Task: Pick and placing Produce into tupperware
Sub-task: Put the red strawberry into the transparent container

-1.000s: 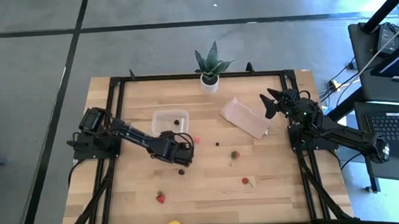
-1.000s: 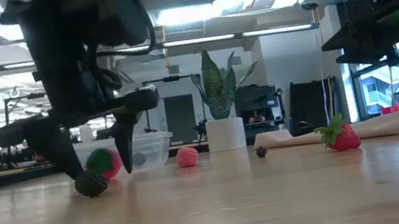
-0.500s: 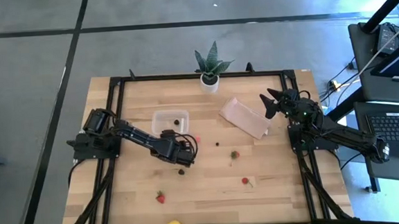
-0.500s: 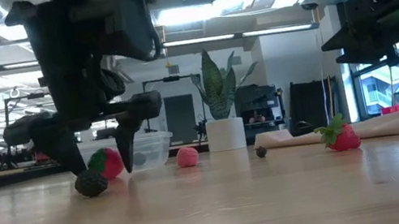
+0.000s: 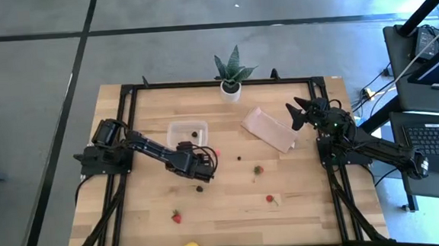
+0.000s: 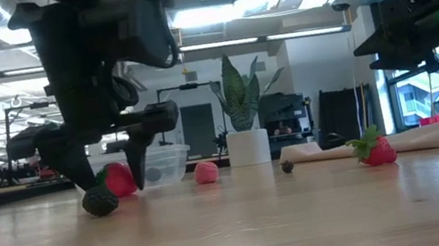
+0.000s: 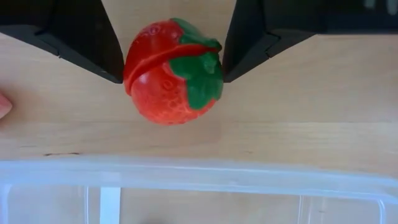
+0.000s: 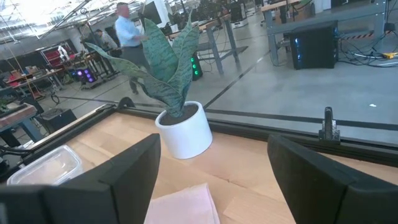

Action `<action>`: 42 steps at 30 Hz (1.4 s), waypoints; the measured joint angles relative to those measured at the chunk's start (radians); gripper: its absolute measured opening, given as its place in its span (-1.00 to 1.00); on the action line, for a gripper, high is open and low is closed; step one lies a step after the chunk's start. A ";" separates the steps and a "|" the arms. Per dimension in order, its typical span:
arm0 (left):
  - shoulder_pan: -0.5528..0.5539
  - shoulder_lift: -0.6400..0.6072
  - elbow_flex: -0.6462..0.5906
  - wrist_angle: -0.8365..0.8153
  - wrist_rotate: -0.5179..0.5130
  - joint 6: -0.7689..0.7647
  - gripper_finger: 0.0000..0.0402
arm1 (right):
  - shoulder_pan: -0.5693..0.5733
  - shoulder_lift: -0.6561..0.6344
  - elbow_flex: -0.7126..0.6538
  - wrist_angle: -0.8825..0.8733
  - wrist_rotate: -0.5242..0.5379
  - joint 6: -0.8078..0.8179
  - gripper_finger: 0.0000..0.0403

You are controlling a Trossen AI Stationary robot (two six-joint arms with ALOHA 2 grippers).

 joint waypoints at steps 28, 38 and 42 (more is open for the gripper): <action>-0.003 -0.003 0.002 -0.046 0.003 0.027 -0.22 | 0.000 0.000 0.000 0.000 0.000 -0.002 0.47; -0.001 -0.003 0.002 -0.040 0.034 0.021 -0.17 | 0.000 0.000 0.000 0.000 0.000 0.000 0.47; -0.001 -0.003 0.002 -0.040 0.036 0.024 -0.12 | 0.000 0.000 0.000 0.000 0.000 0.000 0.47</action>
